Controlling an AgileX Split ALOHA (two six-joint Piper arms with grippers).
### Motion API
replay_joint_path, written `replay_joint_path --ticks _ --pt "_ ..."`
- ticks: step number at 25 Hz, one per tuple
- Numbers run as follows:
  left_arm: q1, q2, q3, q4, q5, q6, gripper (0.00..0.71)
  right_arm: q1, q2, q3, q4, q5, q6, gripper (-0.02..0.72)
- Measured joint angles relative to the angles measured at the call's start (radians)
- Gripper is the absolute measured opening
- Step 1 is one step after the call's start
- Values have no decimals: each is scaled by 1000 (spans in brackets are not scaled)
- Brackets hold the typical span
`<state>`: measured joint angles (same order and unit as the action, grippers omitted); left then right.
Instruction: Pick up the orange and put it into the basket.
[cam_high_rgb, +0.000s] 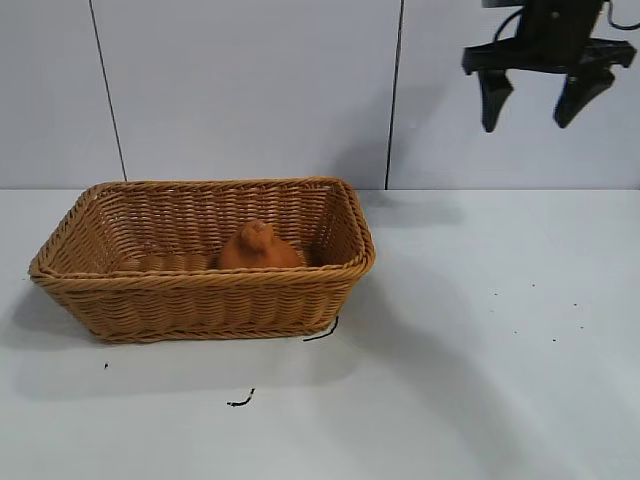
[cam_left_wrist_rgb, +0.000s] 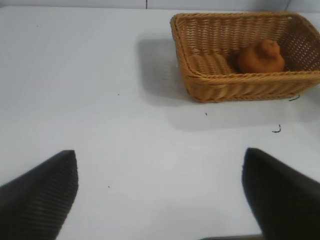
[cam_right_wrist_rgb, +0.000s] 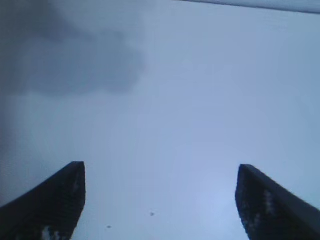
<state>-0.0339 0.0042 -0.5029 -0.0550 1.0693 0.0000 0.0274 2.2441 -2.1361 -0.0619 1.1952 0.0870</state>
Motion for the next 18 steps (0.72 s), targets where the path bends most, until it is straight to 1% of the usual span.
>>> replay_joint_path --ticks 3,6,10,12,15,18 --pt "0 0 0 0 0 0 639 -36 0 0 0 15 -21 592" --pt "0 0 0 0 0 0 639 -41 -2 0 5 15 -29 592" --pt "0 0 0 0 0 0 639 -39 -52 46 35 14 -32 592" --pt "0 0 0 0 0 0 639 -39 -111 115 43 14 -35 589" --pt "0 0 0 0 0 0 639 -39 -234 267 45 13 -38 575" --pt "0 0 0 0 0 0 639 -39 -398 466 46 13 -48 571"
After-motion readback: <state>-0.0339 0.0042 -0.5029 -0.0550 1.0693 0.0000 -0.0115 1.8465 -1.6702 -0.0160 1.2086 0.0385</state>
